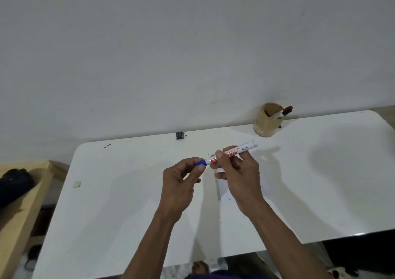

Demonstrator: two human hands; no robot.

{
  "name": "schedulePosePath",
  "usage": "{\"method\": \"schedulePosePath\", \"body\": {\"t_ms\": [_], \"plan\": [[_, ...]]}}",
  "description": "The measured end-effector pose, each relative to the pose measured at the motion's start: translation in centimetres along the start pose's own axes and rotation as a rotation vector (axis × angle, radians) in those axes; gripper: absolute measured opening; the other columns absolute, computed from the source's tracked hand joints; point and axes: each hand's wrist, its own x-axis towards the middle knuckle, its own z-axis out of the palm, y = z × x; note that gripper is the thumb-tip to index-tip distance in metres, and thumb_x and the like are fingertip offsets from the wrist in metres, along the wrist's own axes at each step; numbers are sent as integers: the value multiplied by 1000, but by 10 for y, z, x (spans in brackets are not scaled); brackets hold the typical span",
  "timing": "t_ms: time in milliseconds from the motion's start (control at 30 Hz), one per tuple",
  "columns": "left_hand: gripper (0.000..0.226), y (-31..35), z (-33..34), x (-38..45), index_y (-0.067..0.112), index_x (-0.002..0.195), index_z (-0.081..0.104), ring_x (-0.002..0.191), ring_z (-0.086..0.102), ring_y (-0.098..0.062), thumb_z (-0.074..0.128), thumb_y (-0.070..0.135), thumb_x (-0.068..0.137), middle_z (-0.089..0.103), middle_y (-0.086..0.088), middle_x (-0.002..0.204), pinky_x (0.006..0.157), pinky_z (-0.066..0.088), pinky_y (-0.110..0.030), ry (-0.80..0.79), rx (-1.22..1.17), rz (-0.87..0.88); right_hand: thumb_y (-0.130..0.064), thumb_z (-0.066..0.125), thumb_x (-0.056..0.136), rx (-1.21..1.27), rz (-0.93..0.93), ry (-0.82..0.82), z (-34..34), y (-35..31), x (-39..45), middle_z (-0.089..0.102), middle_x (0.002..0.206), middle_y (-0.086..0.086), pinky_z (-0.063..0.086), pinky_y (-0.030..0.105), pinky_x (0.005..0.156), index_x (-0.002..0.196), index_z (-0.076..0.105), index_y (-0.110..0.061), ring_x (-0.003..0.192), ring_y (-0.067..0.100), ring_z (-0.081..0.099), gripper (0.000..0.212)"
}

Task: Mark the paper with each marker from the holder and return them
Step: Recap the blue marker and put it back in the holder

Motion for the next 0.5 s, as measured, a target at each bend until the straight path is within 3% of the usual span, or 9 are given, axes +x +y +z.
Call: {"method": "schedulePosePath", "body": {"t_ms": [333,500], "plan": [[17,-2,-13,-2,15,93,76,79,69,-17,66,1,91,75,-5,82,75,60,-31,-95,-41,-43,-13,77,89,133,93,-7,-26,-7,-5,78,92,12,58,32,66,95,69,-6,80,23,75,12],[18,6,-2,9,12,101,73,82,72,-16,62,-1,94,77,-6,83,78,62,-30,-161,-121,-49,-9,87,78,-310,2,-136,-64,-22,2,77,81,12,59,32,68,85,74,-5,73,16,71,16]]}}
